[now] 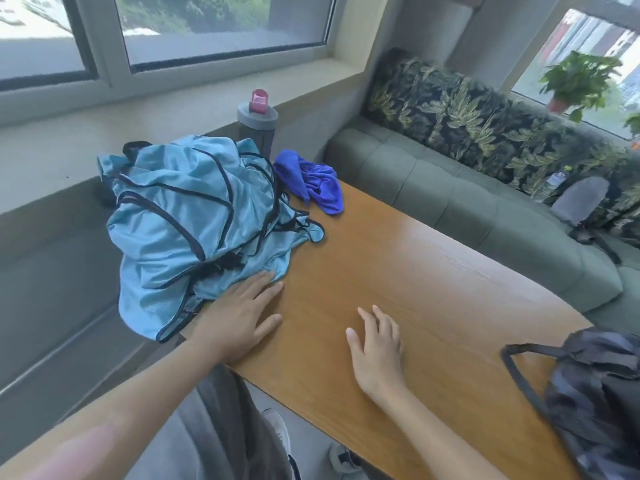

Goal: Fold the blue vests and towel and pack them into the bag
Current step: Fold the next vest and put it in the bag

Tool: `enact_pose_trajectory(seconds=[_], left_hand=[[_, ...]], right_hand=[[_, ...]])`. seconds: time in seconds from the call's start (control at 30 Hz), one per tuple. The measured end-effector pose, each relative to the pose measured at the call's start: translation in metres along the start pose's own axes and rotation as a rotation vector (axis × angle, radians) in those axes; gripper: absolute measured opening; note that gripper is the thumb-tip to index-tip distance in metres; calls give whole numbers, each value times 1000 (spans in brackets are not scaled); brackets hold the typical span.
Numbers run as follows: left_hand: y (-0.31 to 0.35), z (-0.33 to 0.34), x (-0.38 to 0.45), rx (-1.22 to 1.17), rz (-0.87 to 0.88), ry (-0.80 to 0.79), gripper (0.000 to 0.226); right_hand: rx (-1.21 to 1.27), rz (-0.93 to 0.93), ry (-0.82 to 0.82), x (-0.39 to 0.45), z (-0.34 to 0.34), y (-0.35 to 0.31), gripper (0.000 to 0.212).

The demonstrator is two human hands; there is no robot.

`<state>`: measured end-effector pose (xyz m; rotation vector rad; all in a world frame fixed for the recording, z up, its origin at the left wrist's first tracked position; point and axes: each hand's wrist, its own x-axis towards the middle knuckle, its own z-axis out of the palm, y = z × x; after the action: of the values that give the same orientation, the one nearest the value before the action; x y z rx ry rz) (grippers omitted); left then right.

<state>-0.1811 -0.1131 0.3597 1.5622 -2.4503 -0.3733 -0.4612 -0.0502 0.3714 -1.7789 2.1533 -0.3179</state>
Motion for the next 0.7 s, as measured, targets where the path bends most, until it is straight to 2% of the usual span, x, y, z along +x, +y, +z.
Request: enact_pose_trajectory(seconds=[0.1, 0.23, 0.43, 0.53, 0.63, 0.7], left_hand=[[0, 3, 0, -5, 0, 12, 69], [-1, 6, 2, 1, -5, 20, 69], [-4, 11, 2, -38, 1, 78, 68], [-4, 14, 3, -29, 10, 93, 66], [-2, 12, 2, -13, 7, 111, 63], [-2, 10, 1, -17, 3, 116, 63]], right_hand=[[48, 41, 50, 25, 9, -24, 52], [142, 17, 30, 67, 10, -66, 52], [360, -360, 179, 121, 1, -159, 47], [371, -472, 127, 136, 2, -200, 50], [241, -517, 169, 142, 10, -222, 28], [252, -523, 224, 143, 12, -226, 17]])
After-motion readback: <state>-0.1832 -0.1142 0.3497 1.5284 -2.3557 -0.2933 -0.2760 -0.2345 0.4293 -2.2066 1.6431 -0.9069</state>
